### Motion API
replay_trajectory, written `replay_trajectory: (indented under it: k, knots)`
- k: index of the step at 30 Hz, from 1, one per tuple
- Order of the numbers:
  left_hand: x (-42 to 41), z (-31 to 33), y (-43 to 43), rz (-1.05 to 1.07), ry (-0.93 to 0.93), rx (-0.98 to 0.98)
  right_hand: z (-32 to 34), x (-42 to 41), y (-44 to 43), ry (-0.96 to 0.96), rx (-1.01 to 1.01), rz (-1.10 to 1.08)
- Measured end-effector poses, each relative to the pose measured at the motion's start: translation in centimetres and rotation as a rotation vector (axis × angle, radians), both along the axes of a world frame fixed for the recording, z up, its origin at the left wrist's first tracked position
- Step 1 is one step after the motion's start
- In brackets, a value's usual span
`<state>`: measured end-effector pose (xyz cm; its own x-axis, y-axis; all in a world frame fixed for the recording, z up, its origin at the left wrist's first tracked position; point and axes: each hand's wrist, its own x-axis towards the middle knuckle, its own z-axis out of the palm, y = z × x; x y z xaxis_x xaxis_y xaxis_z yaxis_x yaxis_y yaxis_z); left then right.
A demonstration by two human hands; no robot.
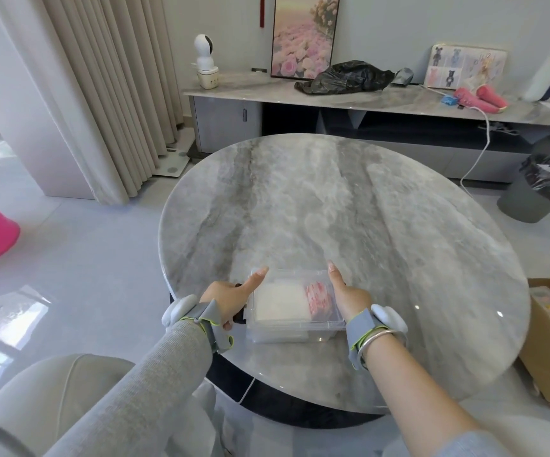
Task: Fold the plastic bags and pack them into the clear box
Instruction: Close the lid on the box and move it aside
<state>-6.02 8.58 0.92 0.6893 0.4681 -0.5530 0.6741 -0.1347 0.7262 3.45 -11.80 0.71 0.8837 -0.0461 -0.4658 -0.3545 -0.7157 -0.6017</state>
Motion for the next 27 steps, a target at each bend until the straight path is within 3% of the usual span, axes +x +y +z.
replay_trajectory:
  k: [4,9,16,23,27]
  knots:
    - [0.1,-0.5,0.0,-0.053,-0.073,0.139,0.1,0.0,-0.2,-0.047,-0.028,0.032]
    - [-0.1,-0.8,0.0,-0.111,-0.11,0.141,0.8,0.1,0.2,0.022,-0.022,0.056]
    - [-0.1,-0.8,-0.5,-0.134,-0.116,0.31,-0.3,-0.6,0.4,-0.179,-0.11,0.066]
    - [0.3,-0.1,-1.1,-0.261,0.017,0.523,0.2,-0.9,0.5,-0.266,-0.356,0.205]
    - [1.0,-0.7,-1.6,-0.36,0.147,0.799,0.6,-1.6,0.4,-0.274,-0.452,0.295]
